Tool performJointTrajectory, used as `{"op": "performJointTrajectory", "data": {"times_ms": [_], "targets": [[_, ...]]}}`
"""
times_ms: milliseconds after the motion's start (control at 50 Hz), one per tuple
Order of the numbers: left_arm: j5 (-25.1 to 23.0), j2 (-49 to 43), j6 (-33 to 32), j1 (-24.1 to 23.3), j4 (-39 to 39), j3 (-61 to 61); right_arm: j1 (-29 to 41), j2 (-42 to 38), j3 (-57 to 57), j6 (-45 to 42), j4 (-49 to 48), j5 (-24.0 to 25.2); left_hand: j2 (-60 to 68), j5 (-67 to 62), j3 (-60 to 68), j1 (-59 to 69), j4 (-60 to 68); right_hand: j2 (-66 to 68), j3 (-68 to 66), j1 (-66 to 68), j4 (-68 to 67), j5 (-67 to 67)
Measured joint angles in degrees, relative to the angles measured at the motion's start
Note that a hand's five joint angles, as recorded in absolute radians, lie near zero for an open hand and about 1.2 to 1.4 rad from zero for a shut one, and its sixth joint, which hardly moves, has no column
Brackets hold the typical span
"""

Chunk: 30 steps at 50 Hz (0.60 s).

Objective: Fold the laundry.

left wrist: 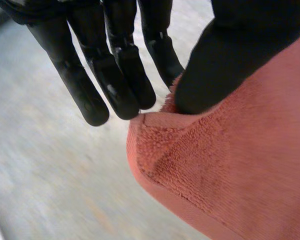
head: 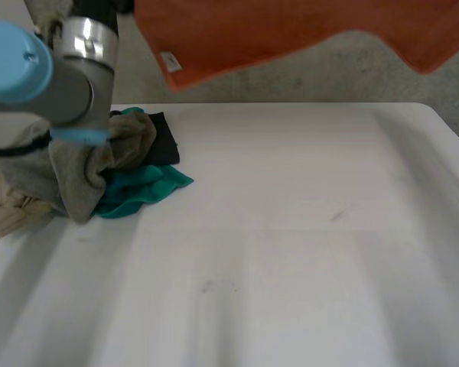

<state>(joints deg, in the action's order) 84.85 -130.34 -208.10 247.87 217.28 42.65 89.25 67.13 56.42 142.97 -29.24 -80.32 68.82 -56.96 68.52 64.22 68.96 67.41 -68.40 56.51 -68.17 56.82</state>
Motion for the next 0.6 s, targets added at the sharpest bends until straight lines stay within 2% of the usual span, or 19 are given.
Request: {"op": "performJointTrajectory", "data": {"times_ms": [200, 380, 420, 500, 520, 600], "targets": [[-3.13, 2.91, 2.77, 0.39, -1.11, 26.44, -0.15, -3.88, 17.75, -0.49, 2.19, 5.22, 0.02, 0.00, 0.01, 0.00, 0.00, 0.00, 0.00, 0.00, 0.00, 0.06], [-5.19, 3.46, 2.29, -0.39, -2.02, 40.54, -1.06, -7.87, 26.61, -1.90, 9.83, 6.04, 0.02, 0.00, 0.02, 0.00, 0.00, 0.00, 0.00, 0.00, 0.00, 0.06], [-5.24, 5.06, 1.87, -0.46, -3.26, 43.34, -1.84, -7.76, 27.34, -2.98, 13.73, 6.08, 0.02, 0.00, 0.02, 0.00, 0.00, 0.00, 0.00, 0.00, 0.00, 0.06], [-5.04, 11.00, -0.05, -0.50, -9.30, 48.53, -5.61, -5.45, 28.47, -8.64, 28.42, 6.32, 0.02, 0.00, 0.02, 0.00, 0.00, 0.00, 0.00, 0.00, 0.00, 0.06], [-5.04, 11.00, -0.05, -0.50, -9.30, 48.53, -5.61, -5.45, 28.47, -8.64, 28.42, 6.32, 0.02, 0.00, 0.02, 0.00, 0.00, 0.00, 0.00, 0.00, 0.00, 0.06], [-4.25, 19.51, -4.37, -0.70, -24.80, 52.72, -10.96, -0.19, 30.33, -18.37, 45.73, 6.72, 0.02, 0.00, 0.02, 0.00, 0.00, 0.00, 0.00, 0.00, 0.00, 0.06]]}}
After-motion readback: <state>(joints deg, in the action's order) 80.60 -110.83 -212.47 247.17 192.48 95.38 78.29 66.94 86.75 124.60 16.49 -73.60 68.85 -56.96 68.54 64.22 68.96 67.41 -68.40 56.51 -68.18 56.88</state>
